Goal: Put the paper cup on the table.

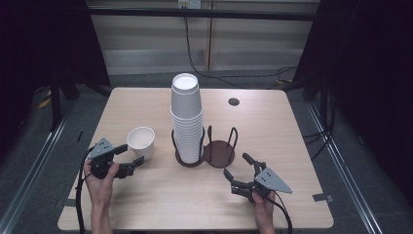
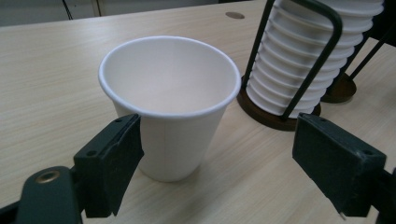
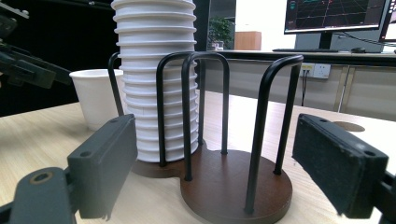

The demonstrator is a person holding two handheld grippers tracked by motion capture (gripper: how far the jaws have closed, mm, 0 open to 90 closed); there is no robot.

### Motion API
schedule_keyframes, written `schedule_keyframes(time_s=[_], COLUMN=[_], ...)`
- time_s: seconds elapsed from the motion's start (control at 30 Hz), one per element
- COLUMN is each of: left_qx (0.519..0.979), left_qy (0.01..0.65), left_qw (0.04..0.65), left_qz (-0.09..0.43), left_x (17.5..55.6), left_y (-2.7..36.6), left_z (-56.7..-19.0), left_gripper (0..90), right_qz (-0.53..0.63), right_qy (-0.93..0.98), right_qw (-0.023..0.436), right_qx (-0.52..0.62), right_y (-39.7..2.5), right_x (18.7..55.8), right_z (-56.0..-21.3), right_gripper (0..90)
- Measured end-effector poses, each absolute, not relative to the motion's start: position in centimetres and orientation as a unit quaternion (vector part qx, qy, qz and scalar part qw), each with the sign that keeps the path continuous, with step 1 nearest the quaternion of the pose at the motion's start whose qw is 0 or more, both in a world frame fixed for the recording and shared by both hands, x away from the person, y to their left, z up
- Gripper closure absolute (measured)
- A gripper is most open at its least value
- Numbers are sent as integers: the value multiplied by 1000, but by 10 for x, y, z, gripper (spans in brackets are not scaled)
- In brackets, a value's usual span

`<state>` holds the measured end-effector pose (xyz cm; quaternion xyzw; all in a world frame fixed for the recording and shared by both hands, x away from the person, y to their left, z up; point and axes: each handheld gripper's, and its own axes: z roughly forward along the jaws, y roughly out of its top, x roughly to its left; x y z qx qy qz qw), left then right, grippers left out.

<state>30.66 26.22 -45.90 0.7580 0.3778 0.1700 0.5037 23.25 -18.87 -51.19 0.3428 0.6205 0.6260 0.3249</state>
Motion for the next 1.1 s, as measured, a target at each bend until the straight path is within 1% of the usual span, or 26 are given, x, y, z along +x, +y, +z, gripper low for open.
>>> schedule_keyframes(time_s=[0.07,0.23,0.27,0.33,0.43,0.5,0.6,0.67,0.7,0.77,0.87,1.1], left_qx=[746,733,736,740,741,734,730,735,737,731,731,735], left_qy=[378,357,350,336,322,316,304,290,283,279,275,277], left_qw=[521,549,554,553,562,571,585,581,582,596,594,596], left_qz=[171,181,172,182,178,187,179,196,196,182,191,166], left_x=[300,285,284,281,277,274,271,269,268,269,264,255], left_y=[261,256,254,248,238,231,220,212,208,202,190,173], left_z=[-459,-460,-461,-461,-461,-464,-469,-471,-472,-474,-480,-495], left_gripper=[161,161,161,161,161,161,161,161,161,161,161,160], right_qz=[626,626,626,626,626,626,625,625,626,625,625,625], right_qy=[620,620,620,620,620,620,620,620,620,620,620,620], right_qw=[325,325,325,325,325,325,326,326,326,326,326,326], right_qx=[343,343,343,343,343,344,344,344,344,344,344,345], right_y=[-189,-189,-189,-189,-189,-189,-189,-189,-189,-189,-189,-189], right_x=[233,232,232,232,232,232,232,232,232,232,232,232], right_z=[-512,-512,-512,-512,-512,-512,-512,-512,-512,-512,-512,-512], right_gripper=[134,133,133,134,134,134,134,134,134,134,134,134])
